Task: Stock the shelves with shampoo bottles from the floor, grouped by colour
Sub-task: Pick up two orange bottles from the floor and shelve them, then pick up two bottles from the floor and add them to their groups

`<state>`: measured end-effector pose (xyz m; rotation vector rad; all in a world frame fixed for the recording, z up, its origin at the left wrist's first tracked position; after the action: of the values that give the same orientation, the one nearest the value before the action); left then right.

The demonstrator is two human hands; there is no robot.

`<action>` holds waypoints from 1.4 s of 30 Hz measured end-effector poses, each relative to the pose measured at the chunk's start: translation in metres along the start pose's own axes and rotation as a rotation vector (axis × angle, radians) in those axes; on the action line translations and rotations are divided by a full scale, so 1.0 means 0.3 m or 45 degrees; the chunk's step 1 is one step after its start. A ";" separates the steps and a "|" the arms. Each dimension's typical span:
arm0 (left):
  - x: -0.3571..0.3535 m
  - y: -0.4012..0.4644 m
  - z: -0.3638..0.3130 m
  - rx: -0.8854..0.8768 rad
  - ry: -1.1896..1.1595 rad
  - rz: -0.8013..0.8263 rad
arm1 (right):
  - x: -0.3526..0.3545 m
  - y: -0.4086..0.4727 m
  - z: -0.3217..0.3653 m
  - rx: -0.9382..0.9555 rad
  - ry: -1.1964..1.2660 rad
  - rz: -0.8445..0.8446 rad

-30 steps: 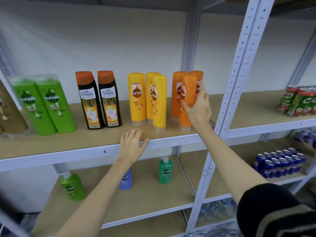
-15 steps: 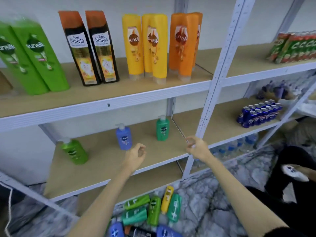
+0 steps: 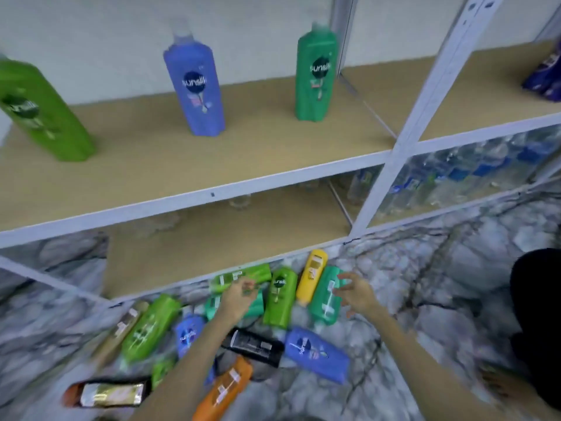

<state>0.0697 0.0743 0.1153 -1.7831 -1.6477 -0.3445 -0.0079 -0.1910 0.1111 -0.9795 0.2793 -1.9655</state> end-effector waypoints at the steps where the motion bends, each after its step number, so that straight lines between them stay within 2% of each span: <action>1: -0.049 0.026 0.091 0.035 0.022 -0.007 | -0.064 0.045 -0.062 -0.032 -0.004 0.006; 6: -0.195 0.116 0.505 0.314 0.213 -0.112 | -0.340 0.268 -0.266 -0.018 -0.018 -0.031; 10: -0.250 0.154 0.701 0.538 0.438 -0.212 | -0.482 0.395 -0.309 0.132 -0.064 -0.135; 13: -0.285 0.180 0.785 0.584 0.571 -0.188 | -0.554 0.448 -0.321 0.245 -0.170 -0.184; 17: -0.326 0.191 0.846 0.524 0.731 -0.129 | -0.596 0.485 -0.331 0.307 -0.269 -0.247; 23: -0.338 0.173 0.841 0.739 0.283 -0.371 | -0.588 0.502 -0.342 0.289 -0.331 -0.238; 25: -0.360 0.152 0.866 0.935 0.056 -0.402 | -0.593 0.513 -0.350 0.292 -0.387 -0.235; 27: -0.387 0.144 0.896 1.019 -0.169 -0.373 | -0.611 0.527 -0.361 0.295 -0.481 -0.214; 31: -0.378 0.110 0.892 0.892 -0.492 -0.518 | -0.641 0.540 -0.363 0.282 -0.669 -0.215; 32: -0.367 0.103 0.868 0.782 -0.515 -0.569 | -0.642 0.537 -0.358 0.273 -0.689 -0.232; 34: -0.335 0.101 0.773 0.423 -0.490 -0.604 | -0.639 0.534 -0.349 0.260 -0.710 -0.270; 37: -0.292 0.119 0.626 -0.030 -0.507 -0.522 | -0.645 0.541 -0.329 0.266 -0.663 -0.307; 39: -0.262 0.135 0.548 -0.187 -0.521 -0.493 | -0.649 0.552 -0.322 0.229 -0.585 -0.304; 42: -0.225 0.176 0.470 -0.268 -0.554 -0.494 | -0.653 0.571 -0.330 0.163 -0.438 -0.320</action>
<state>0.0742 0.1121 -0.0451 -1.7674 -2.3532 -0.3255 0.0826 -0.1500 -0.1489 -1.2940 -0.1681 -1.9640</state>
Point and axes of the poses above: each hand's wrist, its own y-axis towards the middle knuckle, its own x-axis out of the back of the hand, z = x × y, the point moved 6 cm from there along y, towards the middle knuckle, and after that the axes turned 14 degrees about -z, right-handed, at the moved point
